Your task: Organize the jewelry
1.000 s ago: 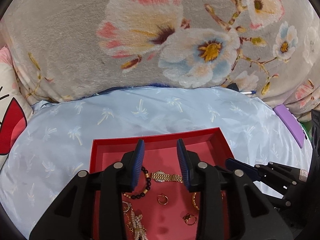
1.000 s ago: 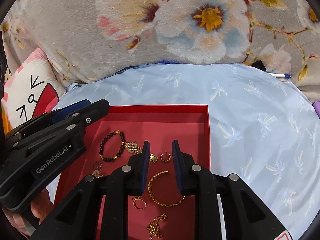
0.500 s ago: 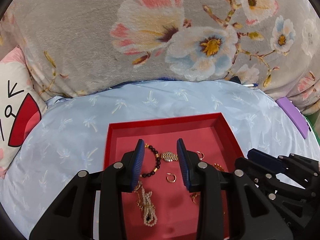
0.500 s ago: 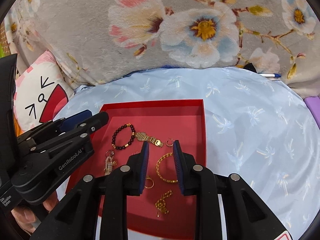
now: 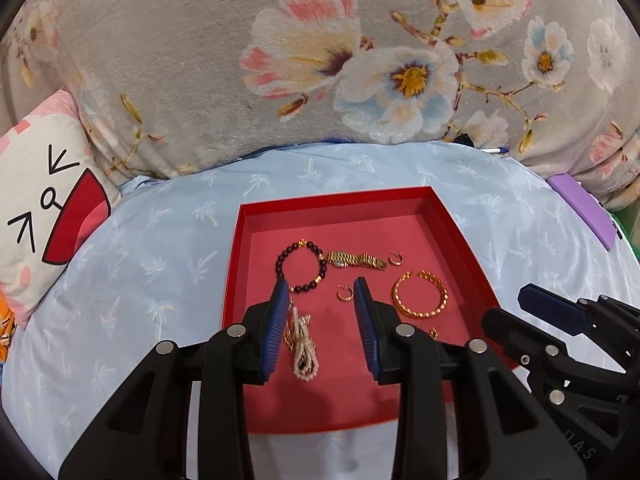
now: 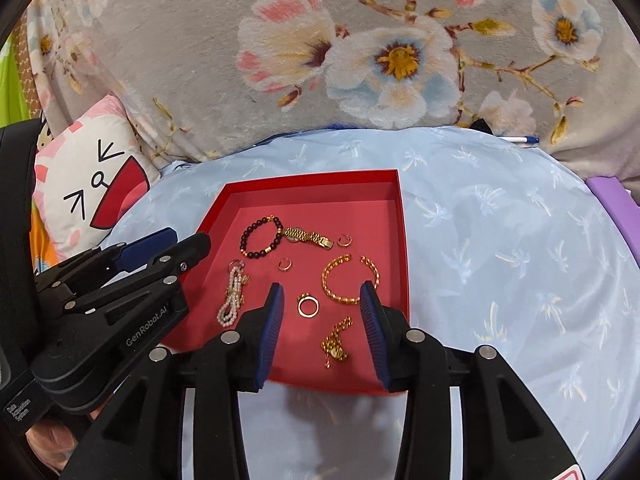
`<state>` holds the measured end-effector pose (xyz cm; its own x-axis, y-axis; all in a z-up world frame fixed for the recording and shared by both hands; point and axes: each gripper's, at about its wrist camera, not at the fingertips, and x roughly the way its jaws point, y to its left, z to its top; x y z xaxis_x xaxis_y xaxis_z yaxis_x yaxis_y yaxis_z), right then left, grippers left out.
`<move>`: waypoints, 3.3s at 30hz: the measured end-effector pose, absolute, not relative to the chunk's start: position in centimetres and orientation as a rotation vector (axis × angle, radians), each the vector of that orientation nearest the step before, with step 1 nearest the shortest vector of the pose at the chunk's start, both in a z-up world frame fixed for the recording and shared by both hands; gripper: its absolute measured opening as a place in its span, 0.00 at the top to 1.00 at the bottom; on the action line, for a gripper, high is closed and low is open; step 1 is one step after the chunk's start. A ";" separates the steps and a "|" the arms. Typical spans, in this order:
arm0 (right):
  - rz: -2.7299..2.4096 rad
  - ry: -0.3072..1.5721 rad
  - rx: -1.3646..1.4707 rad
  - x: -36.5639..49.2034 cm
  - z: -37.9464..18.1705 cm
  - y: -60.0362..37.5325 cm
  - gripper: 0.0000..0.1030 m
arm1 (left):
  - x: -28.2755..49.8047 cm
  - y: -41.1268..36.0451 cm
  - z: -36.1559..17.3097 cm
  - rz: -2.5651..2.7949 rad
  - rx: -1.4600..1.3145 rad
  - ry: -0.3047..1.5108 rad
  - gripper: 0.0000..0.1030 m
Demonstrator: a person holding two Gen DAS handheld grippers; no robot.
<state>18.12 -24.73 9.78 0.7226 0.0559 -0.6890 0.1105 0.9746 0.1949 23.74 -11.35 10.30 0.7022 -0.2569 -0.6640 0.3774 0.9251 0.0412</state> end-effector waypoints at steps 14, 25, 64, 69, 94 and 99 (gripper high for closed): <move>-0.097 0.725 0.185 12.7 8.6 -23.8 0.46 | 18.8 -10.2 8.5 -0.322 0.183 0.694 0.54; -0.145 0.692 0.149 9.9 6.9 -23.0 0.37 | 15.7 -9.6 5.9 -0.275 0.200 0.689 0.54; -0.211 0.777 0.131 10.2 0.5 -22.9 0.22 | 14.7 -7.8 0.7 -0.132 0.175 0.759 0.20; -0.212 0.780 0.129 10.2 0.5 -22.9 0.22 | 14.7 -7.8 0.6 -0.123 0.179 0.760 0.20; -0.221 0.777 0.119 10.1 0.5 -22.8 0.22 | 14.5 -7.8 0.7 -0.096 0.199 0.751 0.20; -0.221 0.777 0.119 10.1 0.5 -22.9 0.22 | 14.5 -7.8 0.7 -0.096 0.199 0.751 0.20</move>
